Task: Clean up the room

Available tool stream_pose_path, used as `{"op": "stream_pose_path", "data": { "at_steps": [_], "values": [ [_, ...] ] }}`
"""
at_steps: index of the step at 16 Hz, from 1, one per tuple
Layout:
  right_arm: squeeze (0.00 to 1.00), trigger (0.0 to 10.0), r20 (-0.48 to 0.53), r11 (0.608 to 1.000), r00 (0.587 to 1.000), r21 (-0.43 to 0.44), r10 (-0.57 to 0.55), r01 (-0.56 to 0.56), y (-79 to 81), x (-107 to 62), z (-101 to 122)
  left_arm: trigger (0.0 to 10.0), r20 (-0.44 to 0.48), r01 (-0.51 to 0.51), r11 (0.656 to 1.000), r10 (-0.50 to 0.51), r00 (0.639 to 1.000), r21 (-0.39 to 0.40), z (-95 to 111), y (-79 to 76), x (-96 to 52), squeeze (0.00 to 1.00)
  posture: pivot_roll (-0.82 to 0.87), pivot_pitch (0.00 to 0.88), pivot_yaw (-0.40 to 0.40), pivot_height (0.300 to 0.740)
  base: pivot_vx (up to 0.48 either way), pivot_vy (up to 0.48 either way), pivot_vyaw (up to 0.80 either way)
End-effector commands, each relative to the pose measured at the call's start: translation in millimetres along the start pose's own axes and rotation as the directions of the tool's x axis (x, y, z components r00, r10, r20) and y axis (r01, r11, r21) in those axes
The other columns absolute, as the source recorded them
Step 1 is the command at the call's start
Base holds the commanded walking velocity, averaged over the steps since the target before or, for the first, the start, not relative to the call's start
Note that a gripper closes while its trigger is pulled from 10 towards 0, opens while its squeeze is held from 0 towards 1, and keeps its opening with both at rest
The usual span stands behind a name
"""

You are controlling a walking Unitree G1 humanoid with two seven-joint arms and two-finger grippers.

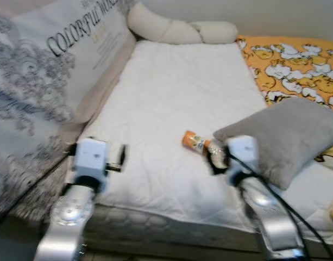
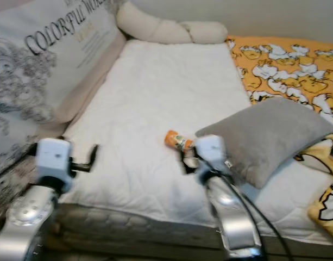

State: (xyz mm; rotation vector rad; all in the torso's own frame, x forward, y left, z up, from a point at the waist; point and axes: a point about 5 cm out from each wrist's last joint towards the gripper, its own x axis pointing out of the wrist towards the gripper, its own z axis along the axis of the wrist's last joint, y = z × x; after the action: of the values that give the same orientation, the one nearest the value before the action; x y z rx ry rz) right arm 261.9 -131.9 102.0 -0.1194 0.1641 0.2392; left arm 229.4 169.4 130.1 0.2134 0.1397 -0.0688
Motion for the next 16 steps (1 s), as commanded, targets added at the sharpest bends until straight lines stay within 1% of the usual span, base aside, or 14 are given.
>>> {"op": "stream_pose_path", "data": {
  "at_steps": [1,4,5,6,7,8,9,10,11,12,13,14,16],
  "values": [
    [0.00,10.0,-0.013,0.999,0.999,-0.019,-0.043,0.043,-12.8,-2.9,-2.8,10.0,0.016,0.030,1.000,-0.030,0.999,-0.009,4.1,-7.3,1.4,0.90,0.04,0.000,0.006,0.740,0.300,0.000,0.00],
    [0.00,10.0,-0.022,0.999,0.998,-0.015,-0.052,0.051,-14.2,-3.8,-3.9,10.0,0.015,0.038,0.999,-0.038,0.999,-0.008,4.2,-9.3,1.2,0.90,0.03,0.000,0.009,0.740,0.298,0.000,0.00],
    [0.00,10.0,-0.057,0.999,0.998,-0.026,-0.028,0.027,-14.9,-4.0,-6.0,10.0,0.016,0.045,0.999,-0.045,0.999,-0.010,4.0,-10.0,0.7,0.88,0.03,0.000,0.009,0.740,0.000,0.000,0.00],
    [0.00,10.0,-0.062,0.999,0.998,-0.046,0.000,-0.003,-14.0,-3.9,-5.4,10.0,0.012,0.054,0.998,-0.054,0.998,-0.010,3.7,-10.4,0.6,0.87,0.03,0.000,0.009,0.740,0.000,0.000,0.00],
    [0.00,10.0,-0.107,0.986,0.992,-0.140,0.072,-0.087,-13.0,-1.4,-6.9,10.0,0.006,0.079,0.997,-0.079,0.997,0.001,3.6,-11.5,0.6,0.85,0.03,0.000,0.013,0.740,0.000,0.000,0.00],
    [0.00,10.0,-0.163,0.965,0.982,-0.226,0.097,-0.133,-16.2,2.6,-10.1,10.0,0.007,0.132,0.991,-0.132,0.991,0.027,4.8,-14.4,0.4,0.86,0.03,0.000,0.014,0.740,0.000,0.000,0.00],
    [0.00,10.0,-0.194,0.961,0.973,-0.223,0.121,-0.164,-17.1,6.6,-11.8,10.0,-0.010,0.185,0.982,-0.185,0.983,0.039,4.5,-17.2,-0.2,0.86,0.03,0.000,0.015,0.740,0.000,0.000,0.00],
    [0.00,10.0,-0.216,0.952,0.968,-0.246,0.126,-0.179,-17.9,10.2,-13.2,10.0,-0.017,0.225,0.973,-0.224,0.974,0.048,5.0,-18.6,-0.9,0.87,0.03,0.000,0.014,0.740,0.000,0.000,0.00],
    [0.00,10.0,-0.248,0.940,0.961,-0.280,0.124,-0.194,-20.4,17.1,-14.8,10.0,-0.029,0.286,0.956,-0.284,0.958,0.067,6.4,-20.2,-2.0,0.87,0.03,0.000,0.014,0.740,0.000,0.000,0.00],
    [0.00,10.0,-0.278,0.937,0.953,-0.287,0.118,-0.200,-24.7,28.2,-15.6,10.0,-0.038,0.344,0.935,-0.342,0.939,0.090,8.8,-20.5,-3.3,0.86,0.04,0.000,0.017,0.740,0.000,0.000,0.00],
    [0.00,10.0,-0.307,0.925,0.945,-0.315,0.112,-0.212,-29.5,43.3,-15.0,10.0,-0.049,0.403,0.909,-0.401,0.915,0.105,12.1,-21.0,-3.6,0.86,0.04,0.000,0.023,0.740,0.000,0.000,0.00],
    [0.00,10.0,-0.326,0.913,0.940,-0.343,0.103,-0.219,-35.1,60.7,-12.3,10.0,-0.061,0.476,0.869,-0.472,0.879,0.132,15.7,-24.1,-4.5,0.86,0.05,0.000,0.026,0.740,0.000,0.000,0.00],
    [0.00,10.0,-0.360,0.884,0.928,-0.398,0.096,-0.246,-39.3,79.2,-8.7,10.0,-0.082,0.548,0.818,-0.542,0.836,0.174,18.8,-27.7,-4.8,0.86,0.06,0.009,0.036,0.740,0.000,0.000,0.00]
  ]
}}
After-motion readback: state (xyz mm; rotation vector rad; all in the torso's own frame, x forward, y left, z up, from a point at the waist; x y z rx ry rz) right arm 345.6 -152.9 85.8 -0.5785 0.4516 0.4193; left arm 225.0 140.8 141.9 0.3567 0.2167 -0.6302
